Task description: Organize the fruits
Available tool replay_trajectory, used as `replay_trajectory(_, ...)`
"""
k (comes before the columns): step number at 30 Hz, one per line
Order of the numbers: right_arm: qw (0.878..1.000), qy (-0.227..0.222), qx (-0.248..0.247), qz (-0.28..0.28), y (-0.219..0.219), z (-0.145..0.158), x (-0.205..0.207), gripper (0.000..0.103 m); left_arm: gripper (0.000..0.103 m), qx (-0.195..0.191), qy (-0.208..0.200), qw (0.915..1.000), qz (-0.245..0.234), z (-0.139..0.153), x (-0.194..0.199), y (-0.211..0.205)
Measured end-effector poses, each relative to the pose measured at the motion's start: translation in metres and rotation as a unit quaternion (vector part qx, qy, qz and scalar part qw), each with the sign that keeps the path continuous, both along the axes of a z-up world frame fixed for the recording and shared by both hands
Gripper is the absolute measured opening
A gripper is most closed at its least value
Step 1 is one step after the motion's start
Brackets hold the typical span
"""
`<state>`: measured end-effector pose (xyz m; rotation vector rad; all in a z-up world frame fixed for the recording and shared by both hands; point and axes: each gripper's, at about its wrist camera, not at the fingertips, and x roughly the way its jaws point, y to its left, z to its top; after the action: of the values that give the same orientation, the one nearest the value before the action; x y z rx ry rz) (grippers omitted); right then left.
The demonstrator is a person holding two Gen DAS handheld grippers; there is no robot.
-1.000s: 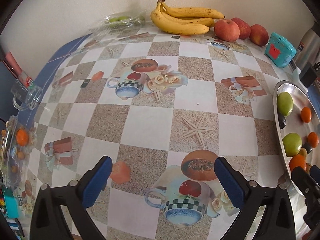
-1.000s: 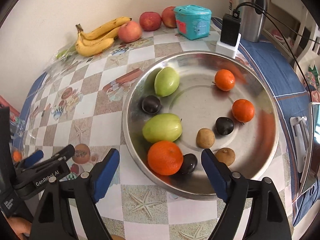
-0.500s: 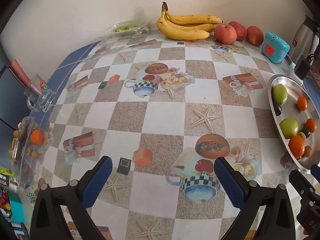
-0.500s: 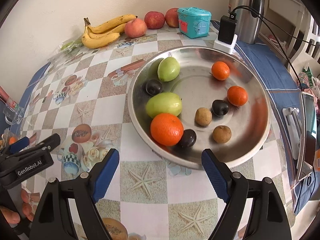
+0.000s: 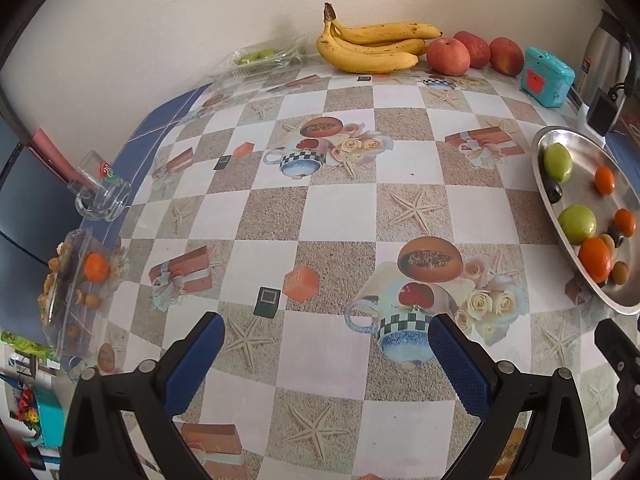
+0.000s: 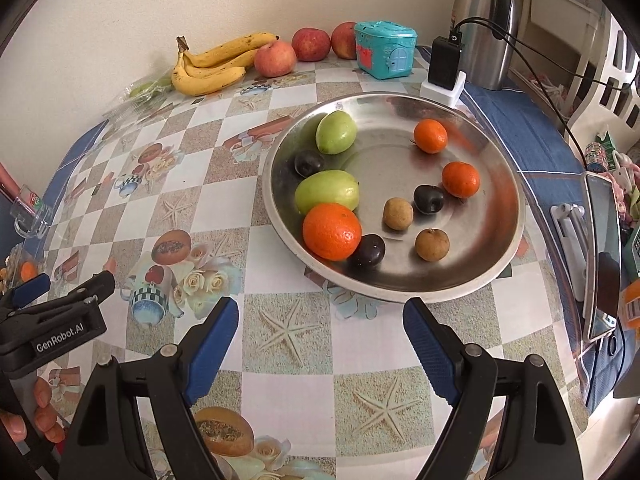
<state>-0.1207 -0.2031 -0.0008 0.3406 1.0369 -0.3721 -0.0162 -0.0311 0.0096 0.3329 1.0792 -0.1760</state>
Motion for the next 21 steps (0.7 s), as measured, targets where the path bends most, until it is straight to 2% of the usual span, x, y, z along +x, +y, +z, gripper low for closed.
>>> replay_trajectory(9, 1.000, -0.009, 0.004, -0.018, -0.0067, 0.0031, -0.0062, 0.085, 0.103, -0.026, 0.009, 0.9996, 0.007, 0.0055, -0.0051, 0.0046)
replay_trajectory(21, 1.000, 0.001, -0.004, -0.014, -0.0056, 0.0014, -0.0026, 0.085, 0.103, -0.028, 0.041, 0.9987, 0.011, -0.0019, -0.0017, 0.0081)
